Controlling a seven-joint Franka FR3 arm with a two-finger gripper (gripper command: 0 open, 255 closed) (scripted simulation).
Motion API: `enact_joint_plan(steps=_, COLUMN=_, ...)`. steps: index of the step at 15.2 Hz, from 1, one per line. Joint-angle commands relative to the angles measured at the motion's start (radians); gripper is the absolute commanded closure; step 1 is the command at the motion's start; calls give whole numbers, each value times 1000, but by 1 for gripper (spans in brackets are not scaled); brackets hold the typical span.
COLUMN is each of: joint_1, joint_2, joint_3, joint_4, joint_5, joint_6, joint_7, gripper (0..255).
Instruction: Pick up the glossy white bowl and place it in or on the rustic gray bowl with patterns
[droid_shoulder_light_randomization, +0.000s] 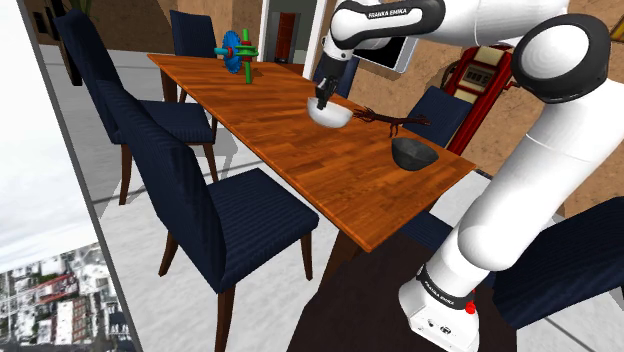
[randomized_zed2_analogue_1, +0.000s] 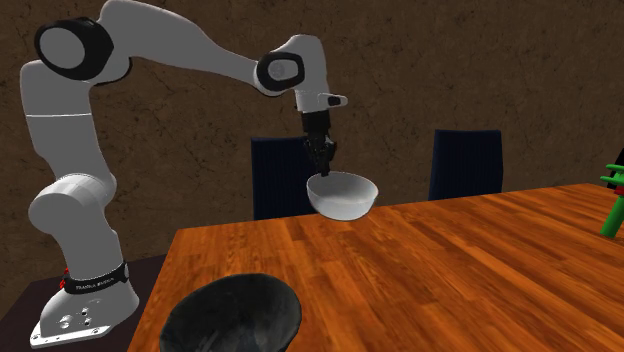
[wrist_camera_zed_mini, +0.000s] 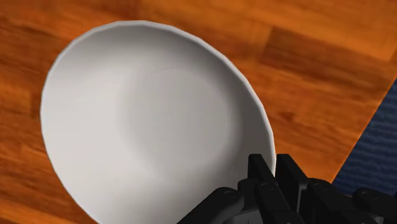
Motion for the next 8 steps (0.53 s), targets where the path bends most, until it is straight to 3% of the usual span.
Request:
enact_joint_plan(steps=1, joint_1=1, joint_2=1, joint_3=1, joint_4=28, joint_5=1, joint_6=-27, joint_7=-1, gripper=255)
enact_joint_plan(steps=8, joint_1=1, joint_2=0, joint_3=1, joint_4=114, joint_5=3, joint_6=-113, joint_7=-7, gripper=255)
